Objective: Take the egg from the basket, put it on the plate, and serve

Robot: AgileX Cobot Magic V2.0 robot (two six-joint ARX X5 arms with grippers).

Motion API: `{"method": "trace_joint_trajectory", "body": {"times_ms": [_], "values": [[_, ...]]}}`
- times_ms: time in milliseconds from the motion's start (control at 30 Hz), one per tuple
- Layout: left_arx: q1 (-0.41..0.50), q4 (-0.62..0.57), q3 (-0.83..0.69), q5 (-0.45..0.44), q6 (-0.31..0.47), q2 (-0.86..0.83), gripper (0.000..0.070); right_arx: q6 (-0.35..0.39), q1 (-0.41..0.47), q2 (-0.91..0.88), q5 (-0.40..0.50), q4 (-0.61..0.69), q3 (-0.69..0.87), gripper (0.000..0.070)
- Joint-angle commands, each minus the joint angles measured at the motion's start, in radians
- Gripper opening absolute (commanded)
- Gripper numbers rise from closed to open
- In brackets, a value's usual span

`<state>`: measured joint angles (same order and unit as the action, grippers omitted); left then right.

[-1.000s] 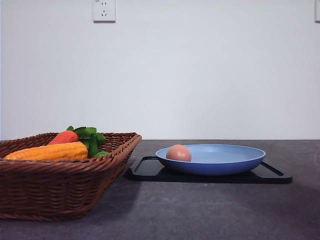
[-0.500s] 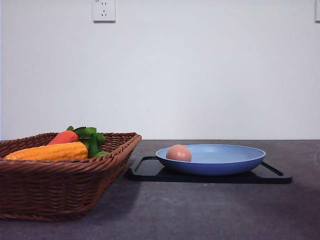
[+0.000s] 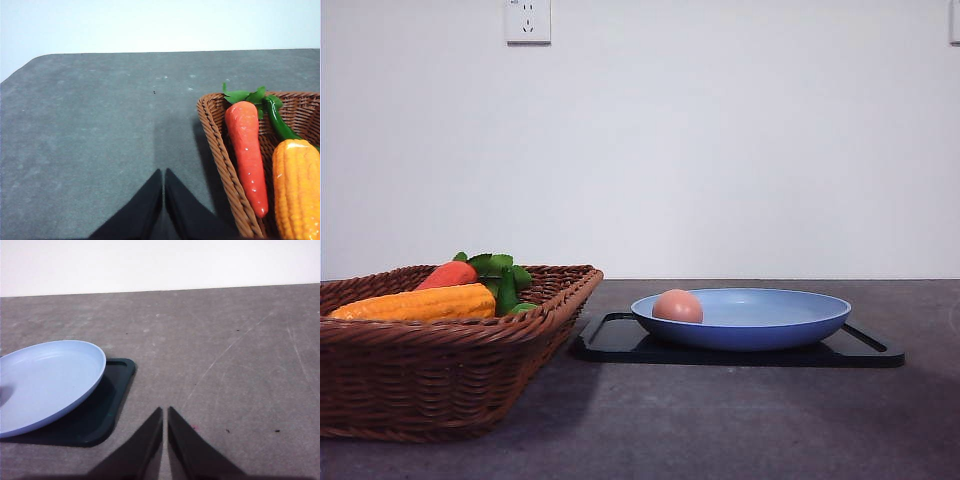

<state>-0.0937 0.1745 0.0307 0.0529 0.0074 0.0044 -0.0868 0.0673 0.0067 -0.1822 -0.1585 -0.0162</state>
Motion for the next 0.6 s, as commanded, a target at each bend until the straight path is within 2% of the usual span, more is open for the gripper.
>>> {"method": "trace_joint_trajectory", "body": {"times_ms": [0,567], "values": [[0.002,-0.017,-0.027,0.000,-0.005,-0.002,0.0000,-0.013,0.000,-0.003,0.003,0.001,0.003,0.0000],[0.002,-0.017,-0.027,0.000,-0.005,-0.002,0.0000,-0.013,0.000,-0.003,0.003,0.001,0.003,0.0000]]}}
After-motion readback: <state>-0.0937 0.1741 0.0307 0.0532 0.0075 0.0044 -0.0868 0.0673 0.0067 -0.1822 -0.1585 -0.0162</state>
